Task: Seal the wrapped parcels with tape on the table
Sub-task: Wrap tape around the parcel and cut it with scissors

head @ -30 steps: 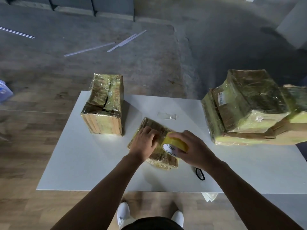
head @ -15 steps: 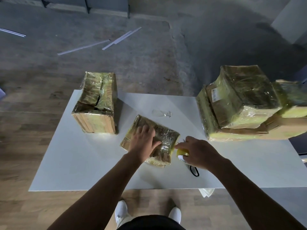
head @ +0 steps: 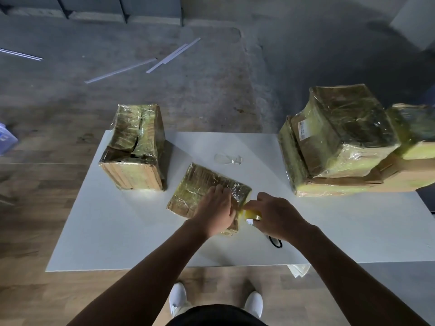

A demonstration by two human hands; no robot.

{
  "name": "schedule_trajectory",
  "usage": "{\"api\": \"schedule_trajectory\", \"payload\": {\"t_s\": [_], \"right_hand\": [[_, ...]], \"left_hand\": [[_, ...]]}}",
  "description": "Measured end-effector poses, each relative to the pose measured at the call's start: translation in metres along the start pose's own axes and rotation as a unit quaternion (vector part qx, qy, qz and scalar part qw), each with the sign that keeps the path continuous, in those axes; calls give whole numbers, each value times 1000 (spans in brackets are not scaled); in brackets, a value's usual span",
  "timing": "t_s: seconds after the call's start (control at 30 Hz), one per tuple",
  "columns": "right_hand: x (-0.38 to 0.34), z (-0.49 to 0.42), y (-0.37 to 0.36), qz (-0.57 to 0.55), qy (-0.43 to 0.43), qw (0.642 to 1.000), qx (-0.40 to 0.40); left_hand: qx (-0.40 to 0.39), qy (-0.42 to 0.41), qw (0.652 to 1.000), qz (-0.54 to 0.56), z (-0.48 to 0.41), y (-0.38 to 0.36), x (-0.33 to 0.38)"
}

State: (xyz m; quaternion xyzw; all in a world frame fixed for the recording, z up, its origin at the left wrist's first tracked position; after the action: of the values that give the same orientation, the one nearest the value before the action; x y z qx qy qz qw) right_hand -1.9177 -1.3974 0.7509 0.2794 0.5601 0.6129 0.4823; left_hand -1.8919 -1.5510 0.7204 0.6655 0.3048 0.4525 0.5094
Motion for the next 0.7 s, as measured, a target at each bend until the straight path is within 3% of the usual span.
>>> {"api": "schedule_trajectory", "payload": {"t_s": [0.1, 0.2, 0.33, 0.43, 0.53, 0.7], "right_hand": [[6, -2, -5, 6, 1, 1000, 3], [18, 2, -14, -18, 1, 1000, -10], [39, 21, -28, -184, -30, 982, -32], [47, 25, -42, -231, -47, 972, 9], [47, 24, -47, -211, -40, 976, 35], [43, 20, -40, -92, 8, 994, 53]], "left_hand": [[-22, 89, 995, 26, -3, -3, 0], [-31, 118, 991, 53, -5, -2, 4], [-41, 138, 989, 24, -8, -3, 8], [-48, 166, 985, -7, -15, -4, 18], [-58, 174, 983, -20, -17, -5, 26], [-55, 206, 976, 51, -16, -4, 16]]}}
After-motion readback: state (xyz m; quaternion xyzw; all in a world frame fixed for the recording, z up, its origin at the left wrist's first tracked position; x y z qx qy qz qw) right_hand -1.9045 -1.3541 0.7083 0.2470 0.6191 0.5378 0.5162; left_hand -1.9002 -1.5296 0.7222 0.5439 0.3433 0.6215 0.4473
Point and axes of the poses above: each hand's wrist, its own z-axis away from the middle knuckle, its own y-axis out of the back of the hand, x = y × z, the point moved 3 cm from there along -z, towards the middle knuckle, and after that the axes turned 15 degrees about -y, right-handed, at the moved point
